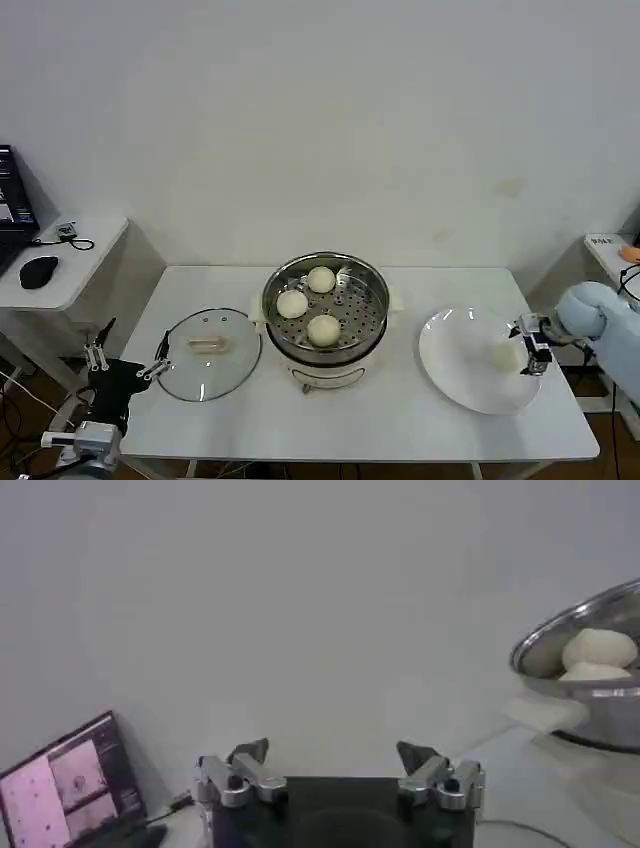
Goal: Take steamed baozi put them in steamer then cover it.
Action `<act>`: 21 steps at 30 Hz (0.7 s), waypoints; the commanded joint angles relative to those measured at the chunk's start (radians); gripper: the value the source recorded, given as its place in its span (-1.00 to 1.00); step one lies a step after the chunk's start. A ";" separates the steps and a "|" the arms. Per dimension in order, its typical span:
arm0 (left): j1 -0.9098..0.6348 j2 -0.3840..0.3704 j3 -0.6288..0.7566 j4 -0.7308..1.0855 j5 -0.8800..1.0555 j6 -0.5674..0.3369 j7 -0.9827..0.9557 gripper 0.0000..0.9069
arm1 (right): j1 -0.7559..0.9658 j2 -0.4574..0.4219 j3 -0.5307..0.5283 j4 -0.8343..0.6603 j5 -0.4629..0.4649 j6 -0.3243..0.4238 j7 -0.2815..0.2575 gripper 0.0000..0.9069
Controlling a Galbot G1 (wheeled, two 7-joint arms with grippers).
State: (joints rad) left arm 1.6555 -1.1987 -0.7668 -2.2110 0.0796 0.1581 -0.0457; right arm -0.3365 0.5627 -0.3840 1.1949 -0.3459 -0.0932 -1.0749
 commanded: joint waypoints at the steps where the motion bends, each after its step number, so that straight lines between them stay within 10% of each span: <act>1: -0.005 0.000 0.001 0.005 0.000 0.002 0.001 1.00 | 0.028 0.109 -0.002 -0.126 -0.031 0.004 0.002 0.98; 21: -0.004 -0.006 -0.008 0.009 -0.004 0.002 0.001 1.00 | 0.116 0.055 -0.073 -0.057 0.019 -0.041 -0.068 0.36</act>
State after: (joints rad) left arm 1.6502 -1.2045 -0.7724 -2.2005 0.0770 0.1608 -0.0445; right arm -0.2746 0.6393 -0.4233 1.1071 -0.3632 -0.1173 -1.1107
